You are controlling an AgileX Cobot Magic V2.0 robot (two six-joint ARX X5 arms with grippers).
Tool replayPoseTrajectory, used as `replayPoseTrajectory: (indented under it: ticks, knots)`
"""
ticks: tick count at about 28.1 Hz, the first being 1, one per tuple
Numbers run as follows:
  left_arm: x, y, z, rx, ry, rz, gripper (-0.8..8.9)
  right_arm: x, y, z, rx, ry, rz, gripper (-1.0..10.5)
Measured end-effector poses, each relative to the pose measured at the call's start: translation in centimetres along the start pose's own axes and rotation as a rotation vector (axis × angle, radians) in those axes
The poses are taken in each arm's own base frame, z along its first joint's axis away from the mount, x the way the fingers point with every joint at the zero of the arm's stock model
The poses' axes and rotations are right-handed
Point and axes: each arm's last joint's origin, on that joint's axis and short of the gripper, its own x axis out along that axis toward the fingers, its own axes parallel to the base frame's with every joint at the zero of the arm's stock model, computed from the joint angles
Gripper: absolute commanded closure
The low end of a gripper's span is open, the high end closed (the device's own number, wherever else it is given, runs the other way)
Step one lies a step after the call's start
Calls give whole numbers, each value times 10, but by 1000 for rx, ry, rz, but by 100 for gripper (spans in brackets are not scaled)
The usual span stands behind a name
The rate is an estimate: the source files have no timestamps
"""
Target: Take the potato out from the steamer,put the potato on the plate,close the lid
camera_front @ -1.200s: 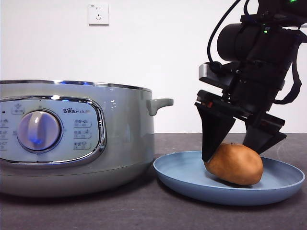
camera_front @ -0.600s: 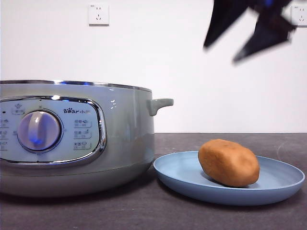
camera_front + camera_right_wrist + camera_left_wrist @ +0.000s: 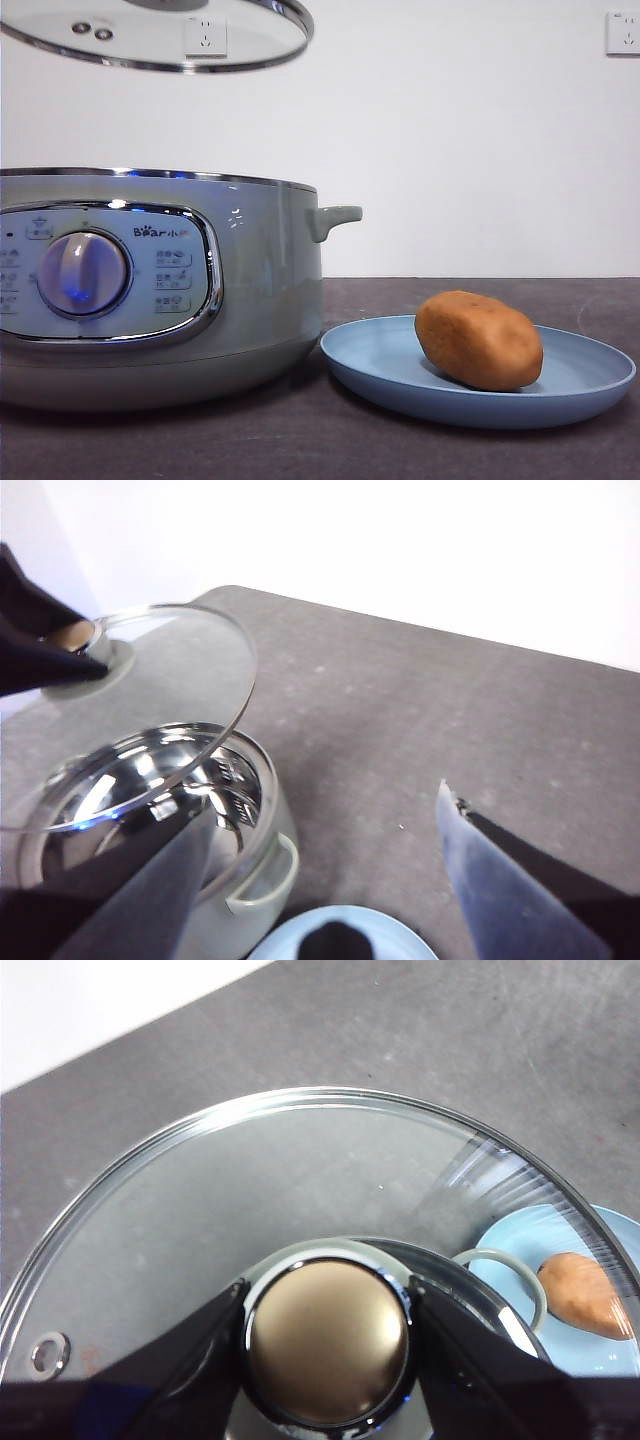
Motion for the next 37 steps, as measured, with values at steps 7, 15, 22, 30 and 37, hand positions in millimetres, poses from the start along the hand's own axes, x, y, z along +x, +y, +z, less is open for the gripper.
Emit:
replayPoseTrajectory:
  ticks: [7,15,22,30,37]
  knots:
    - [34,-3,-31,-21,88,-9,821,0,0,-4,6,37,-10,572]
    - [54,-5,-52,-49,102,-8,821,0,0,-4,6,40,-10,572]
    - [65,-7,-70,-66,145,-11,821,0,0,-4,6,40,-10,573]
    - [65,-9,-74,-82,164,-53,821,0,-1,-4,6,40,-25,573]
    - [65,-9,-75,-82,167,-55,813,0,-1,-4,6,40,-25,573]
